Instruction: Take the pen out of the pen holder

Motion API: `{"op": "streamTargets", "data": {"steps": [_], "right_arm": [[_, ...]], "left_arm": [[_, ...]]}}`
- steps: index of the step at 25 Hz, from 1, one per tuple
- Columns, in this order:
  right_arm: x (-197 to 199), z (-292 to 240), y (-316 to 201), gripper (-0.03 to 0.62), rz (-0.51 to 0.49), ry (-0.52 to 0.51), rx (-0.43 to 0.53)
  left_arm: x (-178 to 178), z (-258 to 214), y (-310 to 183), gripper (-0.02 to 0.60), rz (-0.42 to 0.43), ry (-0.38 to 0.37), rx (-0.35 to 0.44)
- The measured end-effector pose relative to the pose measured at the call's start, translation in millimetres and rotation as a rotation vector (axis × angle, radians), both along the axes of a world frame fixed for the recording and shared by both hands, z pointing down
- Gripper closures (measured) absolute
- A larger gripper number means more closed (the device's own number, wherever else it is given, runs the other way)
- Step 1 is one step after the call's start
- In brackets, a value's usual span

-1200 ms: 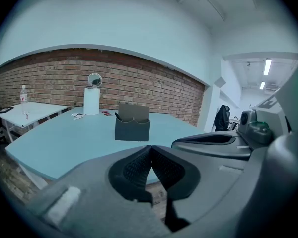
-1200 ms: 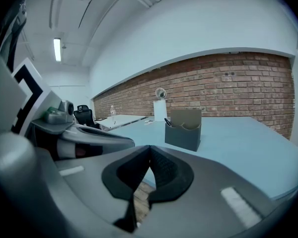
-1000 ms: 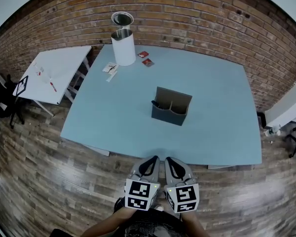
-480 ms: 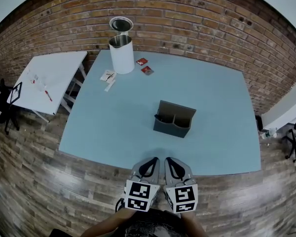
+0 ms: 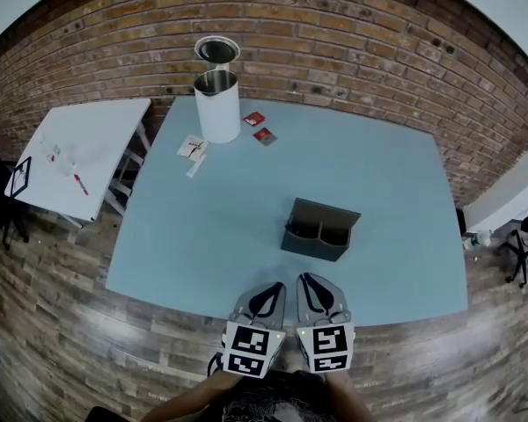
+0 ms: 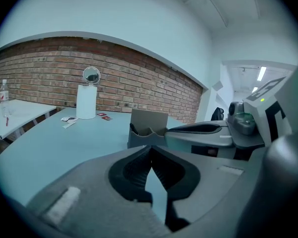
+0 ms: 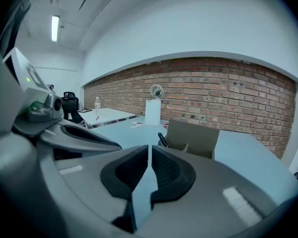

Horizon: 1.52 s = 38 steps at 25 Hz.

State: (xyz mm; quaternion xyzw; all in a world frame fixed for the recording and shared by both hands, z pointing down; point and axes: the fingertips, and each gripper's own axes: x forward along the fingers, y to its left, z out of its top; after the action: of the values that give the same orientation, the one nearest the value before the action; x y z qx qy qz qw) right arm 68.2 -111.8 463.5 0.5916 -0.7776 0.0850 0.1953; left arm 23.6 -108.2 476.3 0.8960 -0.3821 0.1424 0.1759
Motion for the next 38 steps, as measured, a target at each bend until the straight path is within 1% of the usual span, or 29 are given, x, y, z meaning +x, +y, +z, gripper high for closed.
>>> {"op": "streamTargets", "data": {"steps": [3, 7, 15, 21, 26, 32, 38], "right_arm": [[-3.3, 1.4, -15.5, 0.559, 0.003, 0.026, -0.001], [-6.3, 7.6, -35.0, 0.551, 0.012, 0.056, -0.016], [-7.5, 15.9, -61.5, 0.537, 0.010, 0.078, -0.039], [-6.2, 17.0, -79.8, 0.534, -0.010, 0.101, -0.039], [-4.3, 19.9, -92.4, 0.525, -0.029, 0.094, -0.055], [-3.8, 23.2, -104.7, 0.502, -0.059, 0.103, -0.057], [-5.3, 28.9, -114.2, 0.480, -0.088, 0.113, -0.069]], "left_arm": [[-2.3, 0.3, -10.4, 0.583, 0.016, 0.004, 0.003], [-9.8, 1.7, -24.0, 0.583, 0.018, 0.009, 0.003], [-15.8, 3.8, -40.9, 0.583, 0.011, 0.015, 0.004], [-17.3, 2.6, -55.6, 0.583, -0.010, 0.014, 0.015], [-16.0, 0.2, -66.1, 0.583, -0.031, 0.017, 0.018], [-13.6, 5.7, -69.7, 0.582, -0.046, 0.009, 0.008], [-19.2, 7.2, -77.6, 0.583, -0.083, 0.005, 0.007]]}}
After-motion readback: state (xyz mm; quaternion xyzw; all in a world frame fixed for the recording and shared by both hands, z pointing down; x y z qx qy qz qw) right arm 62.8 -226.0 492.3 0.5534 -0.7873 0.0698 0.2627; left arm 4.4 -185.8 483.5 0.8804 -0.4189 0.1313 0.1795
